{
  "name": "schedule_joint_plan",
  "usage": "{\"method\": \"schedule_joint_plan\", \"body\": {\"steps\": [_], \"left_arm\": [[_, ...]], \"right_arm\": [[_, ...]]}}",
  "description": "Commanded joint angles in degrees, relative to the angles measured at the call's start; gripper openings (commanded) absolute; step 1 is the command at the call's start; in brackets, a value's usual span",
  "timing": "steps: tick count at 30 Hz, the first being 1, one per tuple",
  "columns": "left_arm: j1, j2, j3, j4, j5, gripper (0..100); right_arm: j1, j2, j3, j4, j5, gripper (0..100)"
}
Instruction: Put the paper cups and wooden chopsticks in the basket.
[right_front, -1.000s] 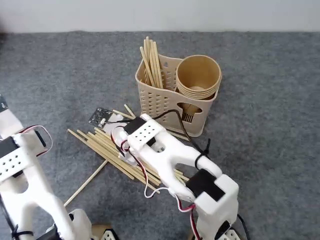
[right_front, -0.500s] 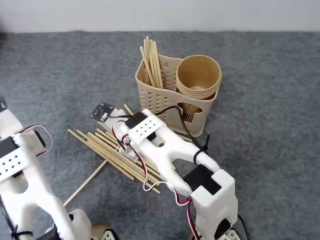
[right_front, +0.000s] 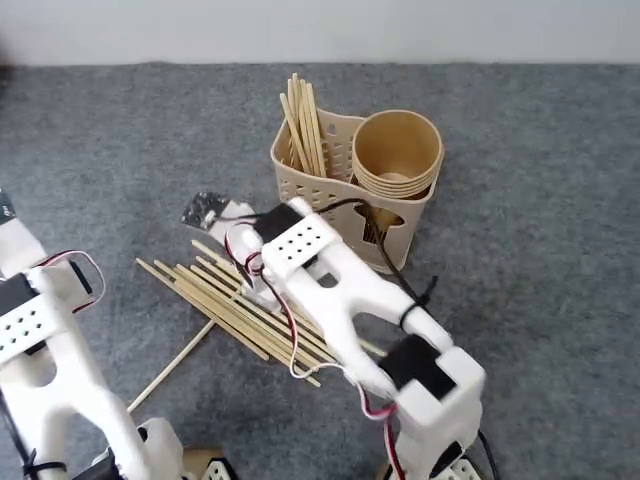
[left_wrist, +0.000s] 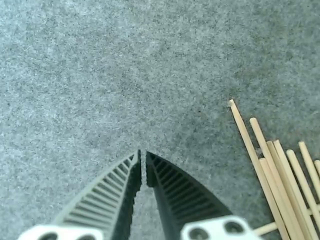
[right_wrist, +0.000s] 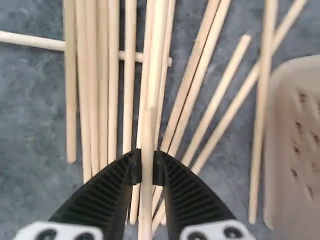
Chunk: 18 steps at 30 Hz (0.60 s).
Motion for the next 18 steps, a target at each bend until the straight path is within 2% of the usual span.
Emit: {"method": "schedule_joint_plan", "body": {"steps": [1, 10, 18], "left_arm": [[-0.35, -2.2, -1.01, 0.18, 0.7, 2], [-0.35, -2.2, -1.01, 0.18, 0.7, 2], [-0.35, -2.2, -1.01, 0.18, 0.7, 2]], "right_arm": [[0.57, -10.24, -4.75, 5.32, 0.88, 0.8], [1.8, -25.27, -9.05, 8.22, 0.88, 0.8], [1.8, -29.85, -21.89, 7.96, 0.7, 0.8]]}}
